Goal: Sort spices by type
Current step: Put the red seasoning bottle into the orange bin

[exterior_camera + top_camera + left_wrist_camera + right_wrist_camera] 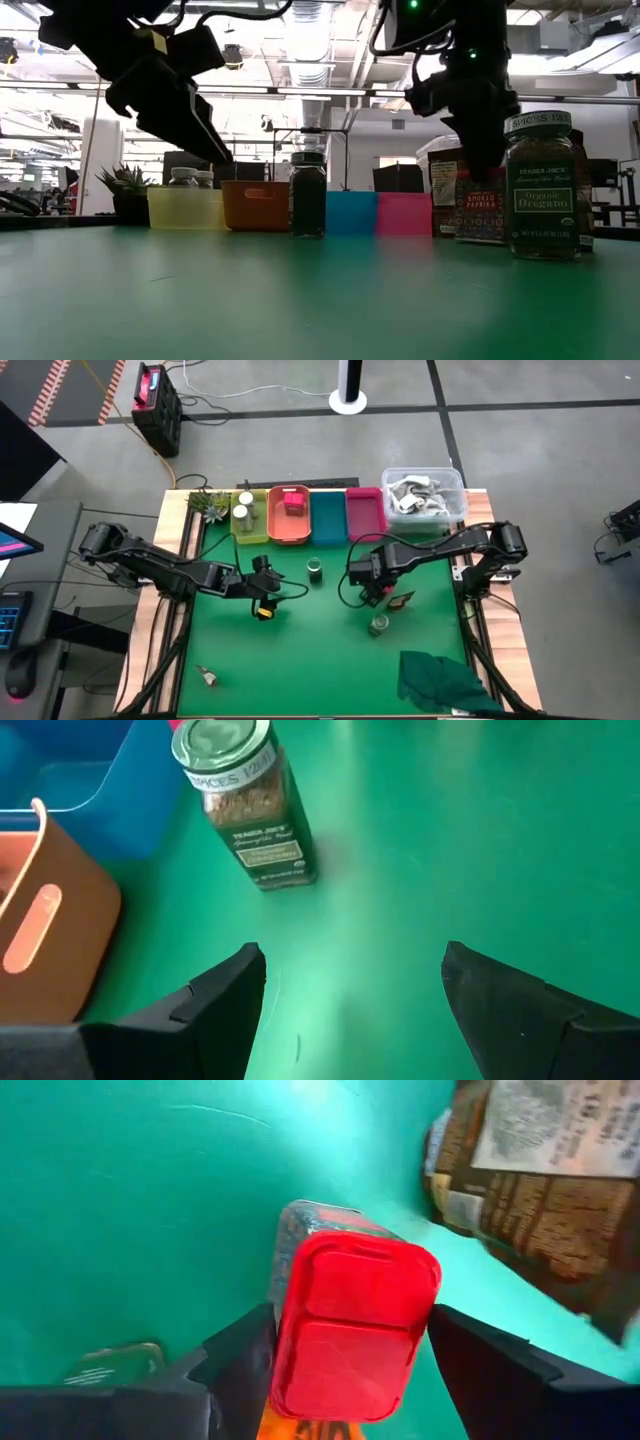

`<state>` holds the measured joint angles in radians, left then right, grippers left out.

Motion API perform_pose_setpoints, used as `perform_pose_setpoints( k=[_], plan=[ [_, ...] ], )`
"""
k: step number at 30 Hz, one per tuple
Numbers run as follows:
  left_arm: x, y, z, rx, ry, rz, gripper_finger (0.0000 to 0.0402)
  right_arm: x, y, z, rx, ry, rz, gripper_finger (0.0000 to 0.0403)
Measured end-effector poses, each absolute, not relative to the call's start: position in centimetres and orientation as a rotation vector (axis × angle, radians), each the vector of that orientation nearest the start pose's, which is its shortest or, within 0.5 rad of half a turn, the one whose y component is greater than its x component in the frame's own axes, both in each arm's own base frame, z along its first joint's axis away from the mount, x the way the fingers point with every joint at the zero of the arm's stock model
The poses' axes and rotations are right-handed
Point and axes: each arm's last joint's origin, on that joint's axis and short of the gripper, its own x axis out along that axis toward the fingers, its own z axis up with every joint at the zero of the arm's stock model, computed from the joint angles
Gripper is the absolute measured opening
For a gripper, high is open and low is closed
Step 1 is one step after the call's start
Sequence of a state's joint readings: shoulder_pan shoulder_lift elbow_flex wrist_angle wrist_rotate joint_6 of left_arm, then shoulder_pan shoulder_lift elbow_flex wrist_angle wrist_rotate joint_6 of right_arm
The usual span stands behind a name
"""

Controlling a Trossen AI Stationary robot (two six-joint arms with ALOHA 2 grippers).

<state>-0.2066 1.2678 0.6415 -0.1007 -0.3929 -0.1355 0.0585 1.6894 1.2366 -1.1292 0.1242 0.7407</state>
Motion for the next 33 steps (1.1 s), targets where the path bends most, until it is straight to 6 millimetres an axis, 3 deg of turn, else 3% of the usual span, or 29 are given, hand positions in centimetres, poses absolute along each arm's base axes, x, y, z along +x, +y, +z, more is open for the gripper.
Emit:
perform_pose_setpoints(
  k=[17,25,30,33],
  plan=[
    [24.3,-3.9,19.8,0.122,0.677,0.222,0.0290,30.0,1.9,21.4,0.418,1.453,-0.552,0.0286],
    [24.3,-3.9,19.9,0.124,0.679,0.224,0.0290,31.5,2.1,18.1,0.350,1.570,-0.483,0.0267],
    [23.3,-3.7,21.4,0.119,0.636,0.224,0.0290,32.5,2.0,18.8,0.326,1.550,-0.443,0.0227],
    [22.1,-3.5,23.0,0.104,0.581,0.228,0.0290,33.1,1.8,19.9,0.320,1.515,-0.416,0.0227]
  ],
)
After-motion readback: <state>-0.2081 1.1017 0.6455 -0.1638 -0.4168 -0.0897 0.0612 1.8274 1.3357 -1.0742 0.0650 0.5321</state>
